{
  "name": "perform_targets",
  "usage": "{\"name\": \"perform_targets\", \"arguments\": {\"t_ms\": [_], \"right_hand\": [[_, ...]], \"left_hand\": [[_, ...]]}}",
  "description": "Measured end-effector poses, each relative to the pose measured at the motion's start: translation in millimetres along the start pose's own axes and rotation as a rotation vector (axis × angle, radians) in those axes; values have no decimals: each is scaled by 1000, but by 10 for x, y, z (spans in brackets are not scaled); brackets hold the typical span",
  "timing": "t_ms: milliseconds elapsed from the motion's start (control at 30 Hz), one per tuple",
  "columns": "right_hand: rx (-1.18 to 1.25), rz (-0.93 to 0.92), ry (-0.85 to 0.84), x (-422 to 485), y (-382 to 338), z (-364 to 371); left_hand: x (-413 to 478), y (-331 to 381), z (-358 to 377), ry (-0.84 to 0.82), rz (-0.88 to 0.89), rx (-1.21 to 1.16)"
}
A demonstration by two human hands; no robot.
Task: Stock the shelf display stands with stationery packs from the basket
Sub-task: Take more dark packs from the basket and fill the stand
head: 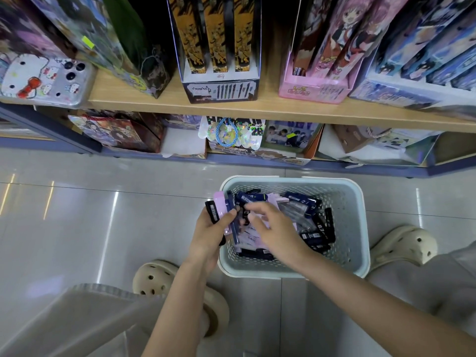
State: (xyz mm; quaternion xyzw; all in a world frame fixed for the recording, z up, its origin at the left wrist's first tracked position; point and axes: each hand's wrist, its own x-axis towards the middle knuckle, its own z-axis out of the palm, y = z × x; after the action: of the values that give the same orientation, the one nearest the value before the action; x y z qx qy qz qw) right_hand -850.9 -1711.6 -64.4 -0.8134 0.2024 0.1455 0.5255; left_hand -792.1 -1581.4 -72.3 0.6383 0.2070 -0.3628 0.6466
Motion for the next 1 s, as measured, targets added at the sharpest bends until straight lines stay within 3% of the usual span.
{"name": "perform_targets", "arguments": {"t_ms": [100, 400, 867, 1000], "right_hand": [[-143, 69, 88, 247, 309, -11], [-409, 182, 6, 559, 627, 168], [-216, 231, 22, 226, 576, -315], [11, 86, 28, 54, 321, -373]], "left_hand": [[23, 35, -17, 9, 48, -20], [17, 61, -14, 10, 62, -40], [-225, 185, 79, 65, 59, -66], [-382, 261, 164, 76, 56, -83]]}}
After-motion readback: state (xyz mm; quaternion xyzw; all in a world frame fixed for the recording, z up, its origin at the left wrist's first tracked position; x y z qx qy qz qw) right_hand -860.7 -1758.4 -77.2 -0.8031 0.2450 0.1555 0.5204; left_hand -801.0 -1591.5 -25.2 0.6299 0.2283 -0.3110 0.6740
